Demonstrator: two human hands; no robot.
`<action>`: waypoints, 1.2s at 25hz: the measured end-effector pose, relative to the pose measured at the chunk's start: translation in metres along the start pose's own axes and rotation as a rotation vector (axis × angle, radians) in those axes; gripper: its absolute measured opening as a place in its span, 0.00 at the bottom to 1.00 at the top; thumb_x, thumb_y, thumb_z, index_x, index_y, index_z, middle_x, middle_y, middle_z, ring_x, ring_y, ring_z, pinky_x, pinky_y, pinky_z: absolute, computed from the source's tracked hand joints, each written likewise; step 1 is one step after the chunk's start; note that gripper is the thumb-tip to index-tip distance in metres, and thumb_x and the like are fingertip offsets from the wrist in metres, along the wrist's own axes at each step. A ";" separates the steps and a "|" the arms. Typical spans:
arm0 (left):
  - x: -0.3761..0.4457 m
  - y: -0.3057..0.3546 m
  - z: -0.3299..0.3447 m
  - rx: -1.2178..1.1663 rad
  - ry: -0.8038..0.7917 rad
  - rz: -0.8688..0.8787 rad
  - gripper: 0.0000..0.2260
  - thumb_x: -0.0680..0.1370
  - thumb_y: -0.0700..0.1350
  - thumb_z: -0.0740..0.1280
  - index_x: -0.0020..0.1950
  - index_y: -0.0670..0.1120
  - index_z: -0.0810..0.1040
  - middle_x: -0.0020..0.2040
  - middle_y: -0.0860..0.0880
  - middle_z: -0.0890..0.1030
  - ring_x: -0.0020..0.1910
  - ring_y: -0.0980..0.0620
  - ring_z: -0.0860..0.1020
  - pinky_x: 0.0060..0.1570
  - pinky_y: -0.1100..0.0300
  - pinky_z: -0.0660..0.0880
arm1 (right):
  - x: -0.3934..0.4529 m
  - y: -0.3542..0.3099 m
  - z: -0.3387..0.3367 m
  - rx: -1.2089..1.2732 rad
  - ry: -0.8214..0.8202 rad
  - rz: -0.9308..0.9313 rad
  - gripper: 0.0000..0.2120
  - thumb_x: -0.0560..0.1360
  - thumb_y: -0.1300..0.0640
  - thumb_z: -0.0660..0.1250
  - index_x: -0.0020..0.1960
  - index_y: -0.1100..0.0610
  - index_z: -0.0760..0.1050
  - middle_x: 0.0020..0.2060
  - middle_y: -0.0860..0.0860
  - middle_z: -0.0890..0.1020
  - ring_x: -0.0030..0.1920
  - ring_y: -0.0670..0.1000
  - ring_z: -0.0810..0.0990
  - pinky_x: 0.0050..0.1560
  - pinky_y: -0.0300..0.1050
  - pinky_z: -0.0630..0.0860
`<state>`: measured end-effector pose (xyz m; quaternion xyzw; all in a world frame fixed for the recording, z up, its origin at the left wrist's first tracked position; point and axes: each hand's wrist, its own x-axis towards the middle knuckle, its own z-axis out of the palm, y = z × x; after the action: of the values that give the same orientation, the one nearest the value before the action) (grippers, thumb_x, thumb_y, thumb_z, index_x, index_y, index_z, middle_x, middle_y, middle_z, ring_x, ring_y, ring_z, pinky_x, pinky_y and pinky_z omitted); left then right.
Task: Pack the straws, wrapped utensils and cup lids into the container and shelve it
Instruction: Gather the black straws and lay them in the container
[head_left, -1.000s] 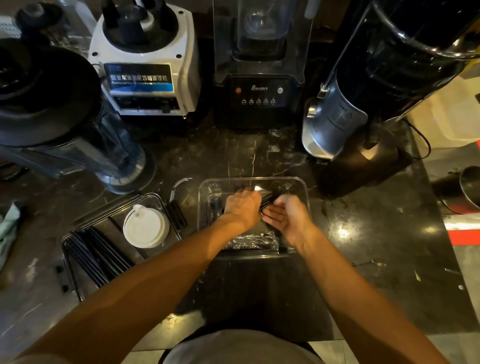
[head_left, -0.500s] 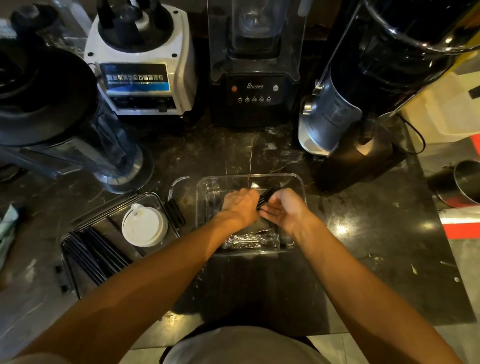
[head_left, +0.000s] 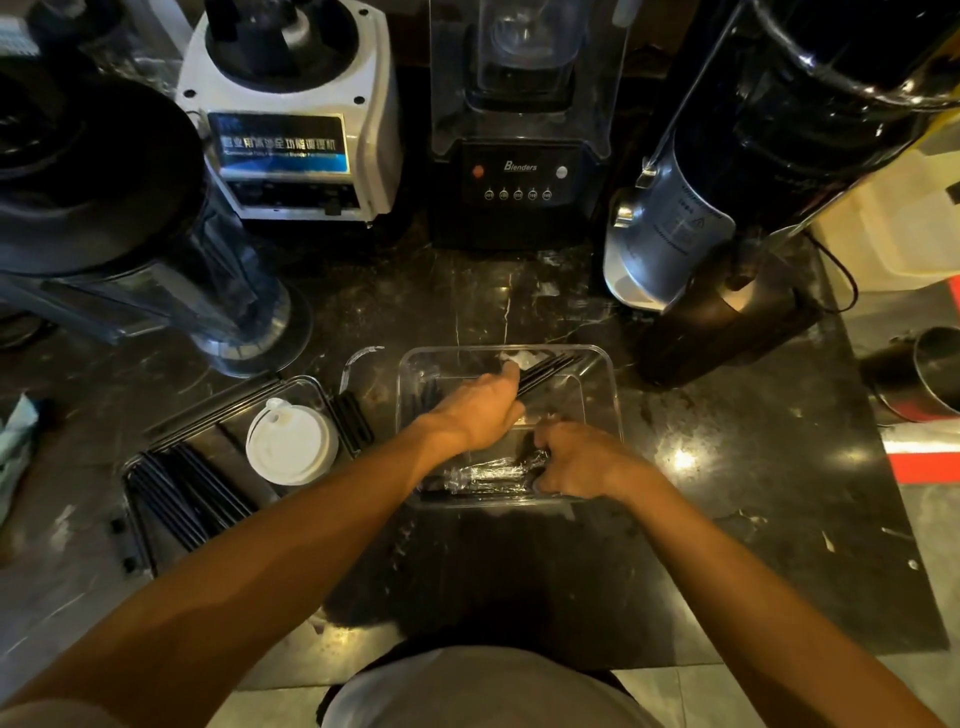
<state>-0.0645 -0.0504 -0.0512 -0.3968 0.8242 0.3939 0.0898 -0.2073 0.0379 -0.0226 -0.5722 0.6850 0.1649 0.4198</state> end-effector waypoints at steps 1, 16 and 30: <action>0.000 0.000 -0.001 -0.026 0.006 0.022 0.16 0.85 0.45 0.61 0.70 0.41 0.66 0.52 0.43 0.81 0.45 0.48 0.80 0.40 0.55 0.74 | 0.001 -0.003 0.003 -0.126 -0.009 -0.018 0.19 0.75 0.53 0.74 0.63 0.53 0.75 0.60 0.51 0.77 0.59 0.53 0.77 0.54 0.48 0.74; -0.010 -0.015 -0.008 -0.252 0.048 0.021 0.08 0.85 0.46 0.62 0.63 0.46 0.73 0.42 0.50 0.80 0.35 0.56 0.78 0.32 0.63 0.72 | 0.006 0.001 -0.004 -0.100 0.188 -0.083 0.04 0.80 0.56 0.67 0.52 0.51 0.79 0.51 0.52 0.83 0.54 0.56 0.82 0.57 0.51 0.78; -0.026 -0.013 -0.009 -0.618 0.017 -0.098 0.02 0.85 0.45 0.64 0.54 0.50 0.75 0.46 0.48 0.81 0.38 0.55 0.82 0.39 0.62 0.80 | -0.004 0.000 -0.003 0.065 -0.221 -0.170 0.08 0.82 0.59 0.64 0.54 0.55 0.81 0.46 0.43 0.80 0.52 0.47 0.79 0.54 0.43 0.76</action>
<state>-0.0361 -0.0469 -0.0408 -0.4479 0.6459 0.6178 -0.0230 -0.2083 0.0383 -0.0182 -0.5927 0.5886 0.1685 0.5233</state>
